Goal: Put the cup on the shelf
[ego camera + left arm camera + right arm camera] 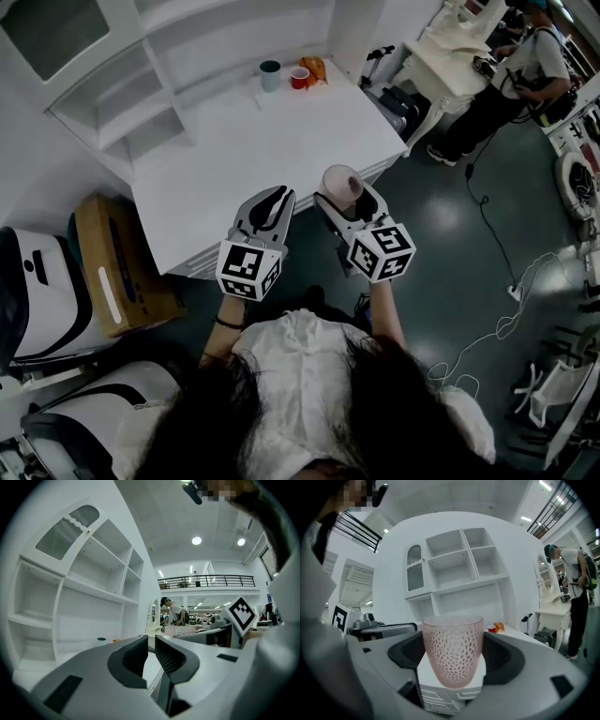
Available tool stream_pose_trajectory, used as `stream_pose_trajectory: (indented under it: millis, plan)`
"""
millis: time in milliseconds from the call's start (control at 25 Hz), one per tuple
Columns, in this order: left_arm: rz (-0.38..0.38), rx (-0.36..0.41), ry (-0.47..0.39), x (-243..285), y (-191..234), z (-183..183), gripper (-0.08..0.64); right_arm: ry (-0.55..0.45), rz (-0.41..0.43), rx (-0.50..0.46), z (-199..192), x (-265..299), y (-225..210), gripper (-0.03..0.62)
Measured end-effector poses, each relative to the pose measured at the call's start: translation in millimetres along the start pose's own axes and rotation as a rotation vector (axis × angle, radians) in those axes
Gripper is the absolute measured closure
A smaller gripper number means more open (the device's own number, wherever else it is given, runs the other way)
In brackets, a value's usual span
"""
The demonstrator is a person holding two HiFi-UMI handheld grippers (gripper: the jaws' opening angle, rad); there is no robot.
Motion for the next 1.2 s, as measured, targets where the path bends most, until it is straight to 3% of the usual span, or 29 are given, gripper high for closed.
stream_pose_trajectory:
  millis: [600, 920, 1200]
  plan:
    - [0.082, 0.021, 0.049, 85, -36, -9, 0.502, 0.008, 0.089, -0.043, 14, 11, -105, 0.245]
    - [0.082, 0.026, 0.061, 105, -29, -1, 0.502, -0.020, 0.124, -0.085, 38, 34, -130, 0.245]
    - [0.063, 0.068, 0.061, 134, -5, 10, 0.502, -0.099, 0.134, -0.117, 85, 72, -157, 0.245]
Point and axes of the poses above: the fingertips, and each gripper's own axes: x forward along the fingers, y to its left, z out of its top, the point moved 9 cm from there along -x, backward along the fingers, and after that the axes turned 15 degrees about -z, right-handed, at the moved point
